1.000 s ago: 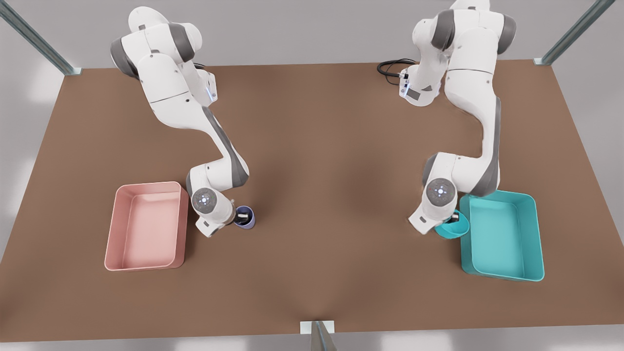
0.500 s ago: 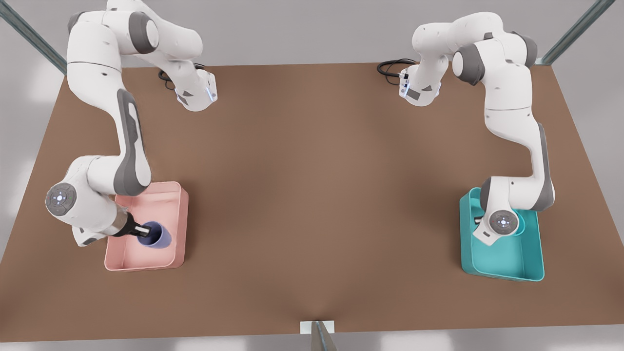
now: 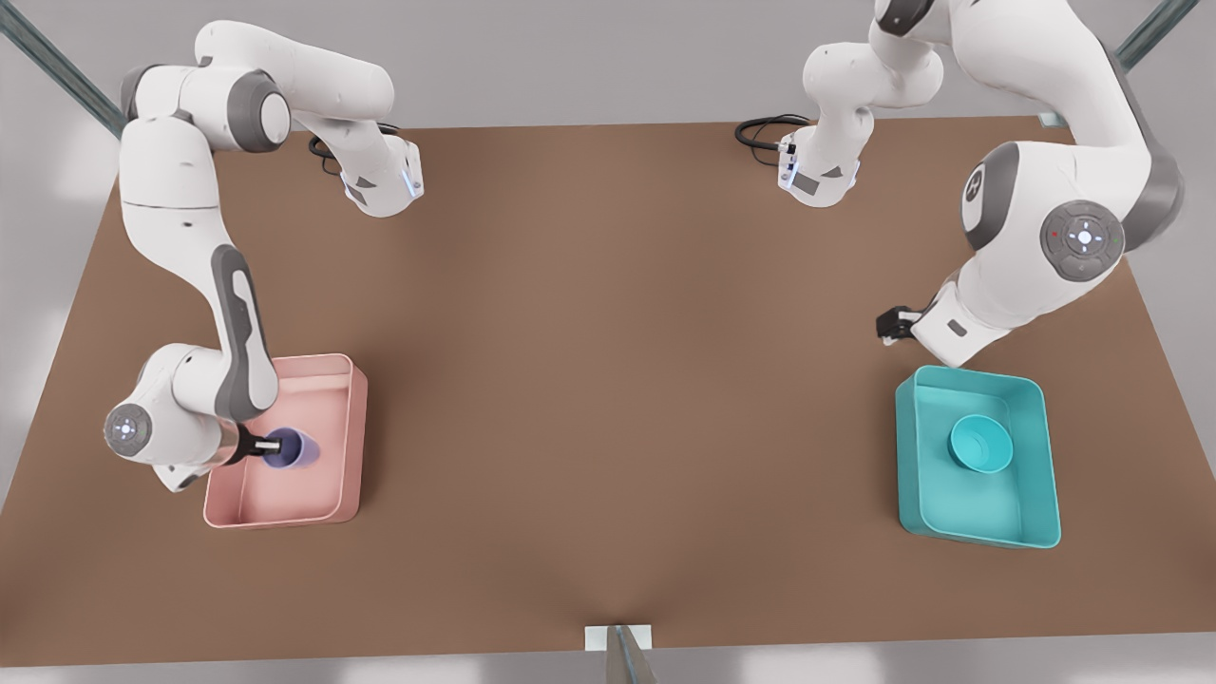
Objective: Put the bowls and cups in different boxes
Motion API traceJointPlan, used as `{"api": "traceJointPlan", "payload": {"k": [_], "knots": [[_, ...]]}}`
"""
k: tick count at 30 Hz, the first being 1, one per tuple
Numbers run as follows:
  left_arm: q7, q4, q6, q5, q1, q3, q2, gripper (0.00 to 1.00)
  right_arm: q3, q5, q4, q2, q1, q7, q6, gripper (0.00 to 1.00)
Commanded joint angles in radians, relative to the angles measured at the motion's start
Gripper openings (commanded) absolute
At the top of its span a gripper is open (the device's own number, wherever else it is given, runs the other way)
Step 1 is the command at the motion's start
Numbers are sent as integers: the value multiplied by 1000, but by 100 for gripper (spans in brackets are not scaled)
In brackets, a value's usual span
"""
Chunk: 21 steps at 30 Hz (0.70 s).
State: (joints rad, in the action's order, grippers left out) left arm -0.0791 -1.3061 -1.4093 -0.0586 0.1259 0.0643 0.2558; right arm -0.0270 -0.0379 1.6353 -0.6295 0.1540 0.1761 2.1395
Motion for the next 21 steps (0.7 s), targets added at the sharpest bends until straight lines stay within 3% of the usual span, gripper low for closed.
{"api": "traceJointPlan", "payload": {"k": [1,5,10,14,16,21], "knots": [[166,4,138,16,-6,0,10,100,1,-5,-2,1,-1,258,56,100],[170,5,121,54,-41,0,13,100,21,-5,-2,28,1,258,7,100],[165,5,122,55,-49,0,17,100,45,-5,-28,220,-5,246,-274,100],[163,5,127,55,-51,0,17,100,42,131,-310,301,-57,97,-811,100],[162,5,127,55,-51,0,19,100,50,161,-269,419,-126,-10,-822,100],[162,5,125,57,-48,2,17,100,42,118,-265,456,-131,-27,-817,100]]}}
